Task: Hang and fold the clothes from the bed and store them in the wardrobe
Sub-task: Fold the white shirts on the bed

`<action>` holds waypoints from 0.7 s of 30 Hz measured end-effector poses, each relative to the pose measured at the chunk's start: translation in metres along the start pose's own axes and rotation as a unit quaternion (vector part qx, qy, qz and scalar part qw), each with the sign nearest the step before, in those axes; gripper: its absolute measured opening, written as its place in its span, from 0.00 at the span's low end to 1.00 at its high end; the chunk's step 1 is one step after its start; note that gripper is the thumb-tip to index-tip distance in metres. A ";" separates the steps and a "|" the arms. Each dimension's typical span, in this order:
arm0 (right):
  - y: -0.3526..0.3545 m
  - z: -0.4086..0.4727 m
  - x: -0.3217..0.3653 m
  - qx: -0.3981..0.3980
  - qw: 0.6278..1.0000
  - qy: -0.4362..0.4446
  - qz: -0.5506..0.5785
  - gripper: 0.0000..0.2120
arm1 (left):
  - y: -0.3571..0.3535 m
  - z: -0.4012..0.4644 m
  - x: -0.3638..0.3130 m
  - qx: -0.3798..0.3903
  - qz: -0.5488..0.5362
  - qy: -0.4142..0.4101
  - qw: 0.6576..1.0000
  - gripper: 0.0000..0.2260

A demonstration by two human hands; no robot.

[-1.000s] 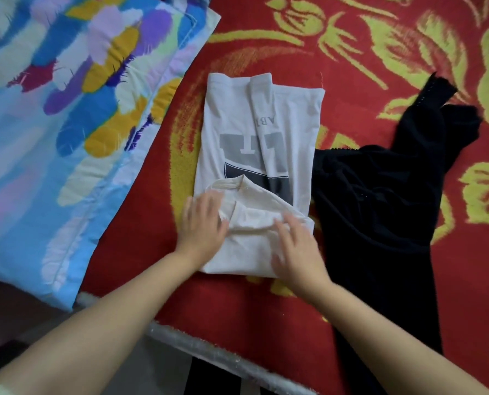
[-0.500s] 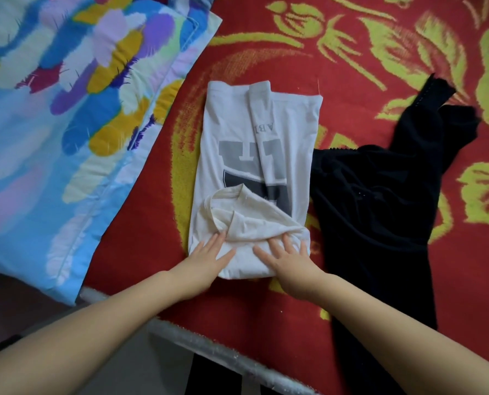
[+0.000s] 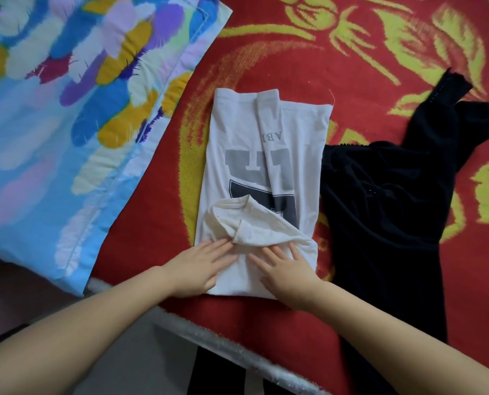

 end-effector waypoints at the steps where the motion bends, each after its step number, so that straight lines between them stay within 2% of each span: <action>1: 0.005 0.005 -0.004 -0.019 1.000 -0.008 0.001 0.27 | 0.007 0.002 0.004 -0.024 0.008 0.015 1.000 0.28; 4: 0.022 0.019 -0.025 -0.066 0.996 -0.053 0.011 0.30 | 0.024 0.010 0.025 -0.082 -0.013 0.095 0.992 0.29; 8: 0.025 0.022 -0.029 -0.060 0.994 -0.087 0.017 0.30 | 0.028 0.024 0.035 -0.071 -0.024 0.199 0.977 0.28; 10: 0.021 0.018 -0.019 -0.066 0.995 -0.077 0.007 0.32 | 0.027 0.023 0.023 -0.087 -0.032 0.193 0.977 0.30; 12: 0.010 0.009 -0.007 -0.071 0.996 -0.055 0.008 0.39 | 0.021 0.015 0.003 -0.102 -0.008 0.135 0.986 0.34; 14: -0.013 -0.007 0.002 -0.040 0.999 -0.032 -0.001 0.47 | -0.004 0.003 -0.011 -0.046 0.011 0.080 0.996 0.39; 15: -0.027 -0.015 0.003 -0.015 0.999 -0.031 -0.014 0.50 | -0.016 -0.002 -0.012 -0.004 0.013 0.080 0.997 0.41; 17: -0.044 -0.024 -0.005 0.011 0.998 -0.055 -0.039 0.49 | -0.028 -0.010 -0.012 0.046 0.013 0.103 0.994 0.40; 19: -0.042 -0.023 -0.014 -0.007 0.996 -0.077 -0.039 0.43 | -0.019 -0.008 -0.017 0.000 0.047 0.119 0.992 0.33; 21: -0.035 -0.018 -0.016 -0.001 0.996 -0.078 -0.034 0.42 | -0.007 -0.005 -0.021 -0.022 0.039 0.138 0.989 0.36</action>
Point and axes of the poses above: each hand's wrist, its own z-axis towards the middle knuckle, its own y-axis out of the back of the hand, x = y × z, the point moved 6 cm from there along z, towards the middle knuckle, and after that the axes turned 3 degrees about -z, right-handed, at the moved point
